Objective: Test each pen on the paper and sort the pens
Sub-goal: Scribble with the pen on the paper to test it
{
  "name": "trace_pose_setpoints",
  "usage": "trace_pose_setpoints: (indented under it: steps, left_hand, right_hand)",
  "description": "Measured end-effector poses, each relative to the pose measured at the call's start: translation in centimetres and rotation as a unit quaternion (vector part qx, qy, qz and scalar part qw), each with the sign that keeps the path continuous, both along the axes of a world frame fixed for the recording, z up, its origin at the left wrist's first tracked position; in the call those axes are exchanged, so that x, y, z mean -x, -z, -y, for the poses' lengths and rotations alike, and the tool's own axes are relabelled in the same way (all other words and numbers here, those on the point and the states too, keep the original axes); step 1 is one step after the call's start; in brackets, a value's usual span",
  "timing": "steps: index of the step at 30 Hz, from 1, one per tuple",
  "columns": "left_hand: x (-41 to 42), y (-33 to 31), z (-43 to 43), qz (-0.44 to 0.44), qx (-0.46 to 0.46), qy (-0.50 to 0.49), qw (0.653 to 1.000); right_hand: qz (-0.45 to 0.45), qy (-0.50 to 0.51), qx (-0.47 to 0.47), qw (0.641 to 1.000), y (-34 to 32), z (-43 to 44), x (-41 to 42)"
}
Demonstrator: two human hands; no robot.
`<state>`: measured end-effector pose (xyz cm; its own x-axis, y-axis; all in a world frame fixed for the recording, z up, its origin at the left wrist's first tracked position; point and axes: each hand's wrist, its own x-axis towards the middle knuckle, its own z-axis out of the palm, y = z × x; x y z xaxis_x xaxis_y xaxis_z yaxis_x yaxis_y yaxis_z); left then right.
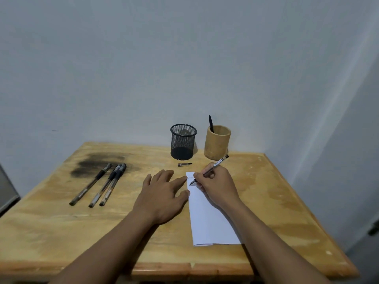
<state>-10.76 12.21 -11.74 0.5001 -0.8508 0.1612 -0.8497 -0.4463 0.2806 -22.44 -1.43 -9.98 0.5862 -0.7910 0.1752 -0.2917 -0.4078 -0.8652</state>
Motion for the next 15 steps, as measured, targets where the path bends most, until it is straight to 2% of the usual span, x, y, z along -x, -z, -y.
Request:
trace_pose_setpoints:
  steps: [6, 15]
  left_hand:
    - [-0.07, 0.01, 0.02, -0.003, 0.003, -0.005, 1.0]
    - [-0.02, -0.03, 0.03, 0.003, -0.007, -0.007, 1.0]
  right_hand:
    - [-0.001, 0.031, 0.016, 0.999, -0.13, -0.26, -0.01]
    - [-0.011, 0.027, 0.006, 1.0, -0.05, -0.15, 0.25]
